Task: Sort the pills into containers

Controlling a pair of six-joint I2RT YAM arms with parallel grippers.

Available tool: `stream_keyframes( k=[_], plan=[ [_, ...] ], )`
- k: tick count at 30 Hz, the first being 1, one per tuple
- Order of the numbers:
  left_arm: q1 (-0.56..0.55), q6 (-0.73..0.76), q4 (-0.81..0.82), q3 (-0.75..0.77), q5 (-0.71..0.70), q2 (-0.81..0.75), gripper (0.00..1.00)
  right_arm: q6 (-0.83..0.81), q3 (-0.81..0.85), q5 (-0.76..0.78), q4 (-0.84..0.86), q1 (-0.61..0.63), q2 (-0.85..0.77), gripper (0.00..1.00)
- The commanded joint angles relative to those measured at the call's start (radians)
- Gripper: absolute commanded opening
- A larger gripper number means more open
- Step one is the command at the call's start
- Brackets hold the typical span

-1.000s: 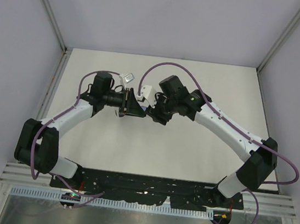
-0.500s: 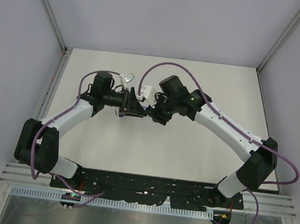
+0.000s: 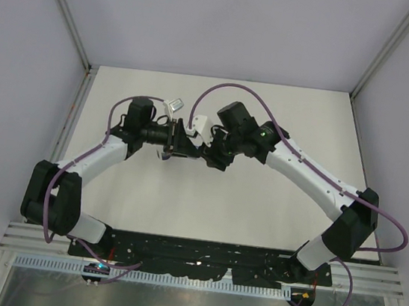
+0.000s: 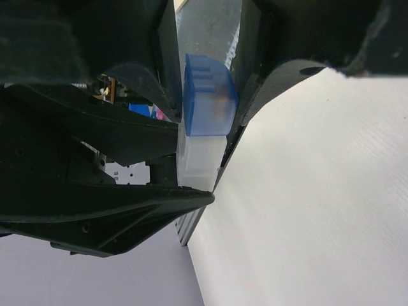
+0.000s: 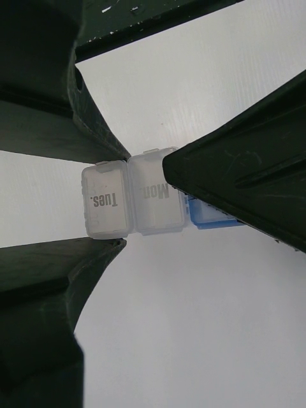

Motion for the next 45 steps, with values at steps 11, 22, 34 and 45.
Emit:
stream_keyframes(
  k=[11, 22, 34, 45],
  plan=[
    [-0.005, -0.053, 0.113, -0.012, 0.035, 0.005, 0.00, 0.020, 0.051, -0.025, 0.014, 0.002, 0.007, 0.22],
    [-0.005, -0.099, 0.165, -0.026, 0.044, 0.014, 0.00, 0.030, 0.038, -0.025, 0.017, 0.002, 0.001, 0.75],
    [0.010, -0.062, 0.179, -0.017, 0.088, -0.001, 0.00, 0.037, 0.071, -0.083, -0.026, -0.010, -0.062, 0.83],
    [0.009, 0.075, 0.086, 0.002, 0.105, -0.063, 0.00, 0.066, 0.131, -0.302, -0.090, -0.114, -0.113, 0.83]
  ],
)
